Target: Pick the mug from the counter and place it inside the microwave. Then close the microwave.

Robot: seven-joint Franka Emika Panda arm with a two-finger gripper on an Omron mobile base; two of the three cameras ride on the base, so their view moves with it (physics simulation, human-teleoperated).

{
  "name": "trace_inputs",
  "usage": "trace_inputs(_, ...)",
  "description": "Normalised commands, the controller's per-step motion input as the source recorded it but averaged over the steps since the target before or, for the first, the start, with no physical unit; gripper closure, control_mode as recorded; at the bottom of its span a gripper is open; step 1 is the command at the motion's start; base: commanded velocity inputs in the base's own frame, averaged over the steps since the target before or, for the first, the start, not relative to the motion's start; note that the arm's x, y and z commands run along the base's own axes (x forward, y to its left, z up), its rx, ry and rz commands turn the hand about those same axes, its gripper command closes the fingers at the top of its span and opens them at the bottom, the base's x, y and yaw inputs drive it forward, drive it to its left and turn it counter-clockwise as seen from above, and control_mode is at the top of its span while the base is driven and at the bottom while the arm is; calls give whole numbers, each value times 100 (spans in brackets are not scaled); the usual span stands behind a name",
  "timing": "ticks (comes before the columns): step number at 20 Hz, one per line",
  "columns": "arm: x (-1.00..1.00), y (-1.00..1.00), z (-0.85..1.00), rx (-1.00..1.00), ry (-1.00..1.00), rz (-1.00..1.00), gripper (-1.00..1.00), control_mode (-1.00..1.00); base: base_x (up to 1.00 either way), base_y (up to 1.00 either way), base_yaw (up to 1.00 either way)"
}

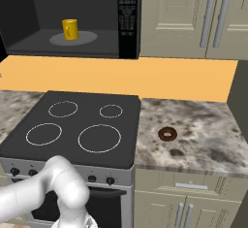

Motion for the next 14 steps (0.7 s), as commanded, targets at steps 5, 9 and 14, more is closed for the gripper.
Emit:
trace_inputs(5,-1,-73,3,0,0,8,-100,-100,0,0,0)
trace_inputs(9,0,-76,5,0,2,10,-100,-100,0,0,0)
trace_inputs(14,0,-75,2,0,3,12,-100,-100,0,0,0)
